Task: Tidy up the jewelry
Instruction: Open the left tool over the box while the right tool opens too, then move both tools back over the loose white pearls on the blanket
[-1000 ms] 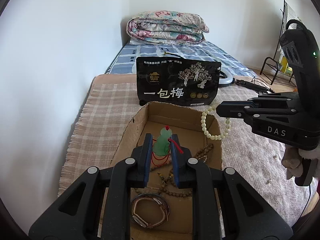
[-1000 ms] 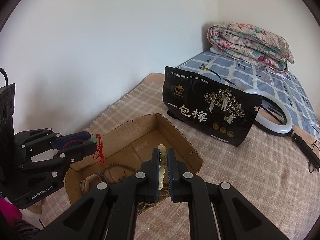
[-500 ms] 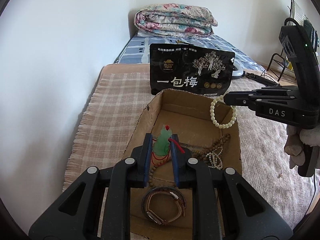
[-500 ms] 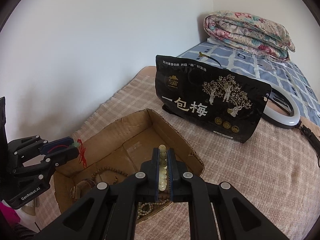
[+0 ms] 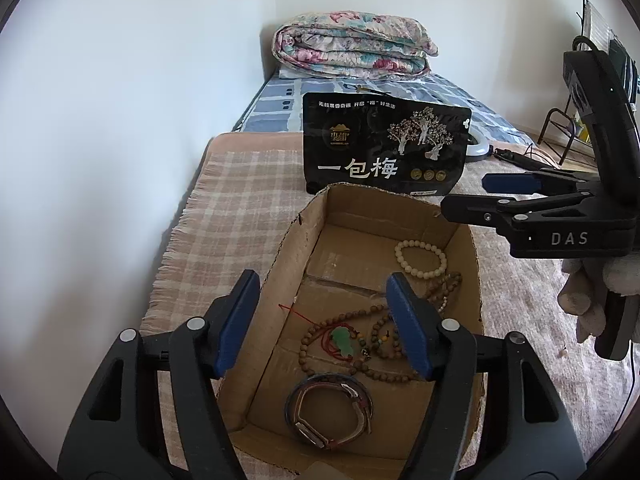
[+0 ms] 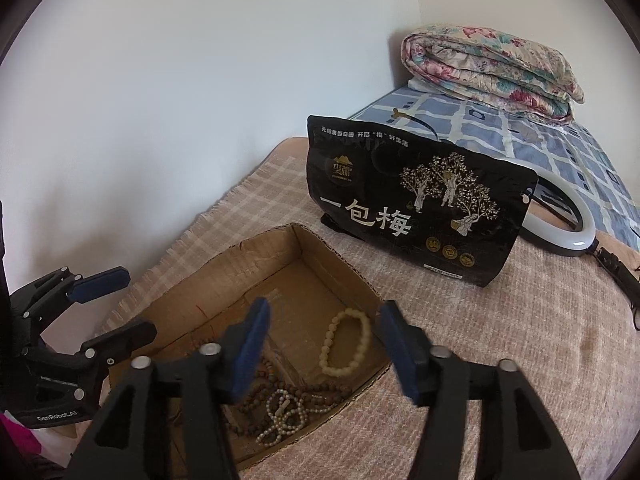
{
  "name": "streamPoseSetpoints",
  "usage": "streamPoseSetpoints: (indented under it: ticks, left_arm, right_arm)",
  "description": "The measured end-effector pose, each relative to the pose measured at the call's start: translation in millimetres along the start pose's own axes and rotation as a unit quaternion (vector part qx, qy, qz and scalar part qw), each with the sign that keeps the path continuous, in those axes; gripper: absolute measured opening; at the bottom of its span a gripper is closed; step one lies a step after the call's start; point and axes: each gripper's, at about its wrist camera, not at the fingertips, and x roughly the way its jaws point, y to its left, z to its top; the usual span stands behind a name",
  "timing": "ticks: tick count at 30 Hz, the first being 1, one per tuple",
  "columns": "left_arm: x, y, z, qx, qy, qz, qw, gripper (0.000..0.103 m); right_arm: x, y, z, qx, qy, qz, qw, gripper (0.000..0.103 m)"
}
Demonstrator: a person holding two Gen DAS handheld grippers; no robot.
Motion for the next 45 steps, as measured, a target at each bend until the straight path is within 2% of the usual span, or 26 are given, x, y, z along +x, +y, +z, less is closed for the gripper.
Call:
streamPoseSetpoints:
  ticks: [2,6,16,28,37,45]
  left_arm:
    - [0.0,-0.8,-0.2,0.000,-0.001,0.001,1.0000,0.076]
    - [0.0,-2.0,-0.7,0.002,0.002,0.005,1.0000,0.077]
    - [-9.8,-12.3,-0.2,0.001,-0.006,0.002,1.0000,0.077]
    - [-31.4,-45.6,3.8,0.014,-0.023,-0.013,0.9995,0.077]
    - [-48.3,-81.8,1.2,0.031,-0.035,-0.042,0.9980,0.077]
    - [-55.4,-128.2,-4.8,0.056,-0.036,-0.073,0.9951,0.077]
  right_arm:
    - [-2.6,-0.8,0.9,0.001,-0.005,-0.008,1.000,0.088]
    - [-7.7,-3.4,2.8,0.004,-0.011,-0.022,1.000,0.103]
    - [-24.5,-6.4,1.3,0.002,-0.013,-0.029,1.000,0.103]
    - [-75.6,-21.0,-9.4,0.004,-0.035,-0.048,0.998,0.103]
    - [-130.2,-48.2,-32.9,0.002,-0.049,-0.105,0.993,0.103]
    - [-174.5,-88.9,-76.2,0.009,-0.052,-0.150,0.987,0.103]
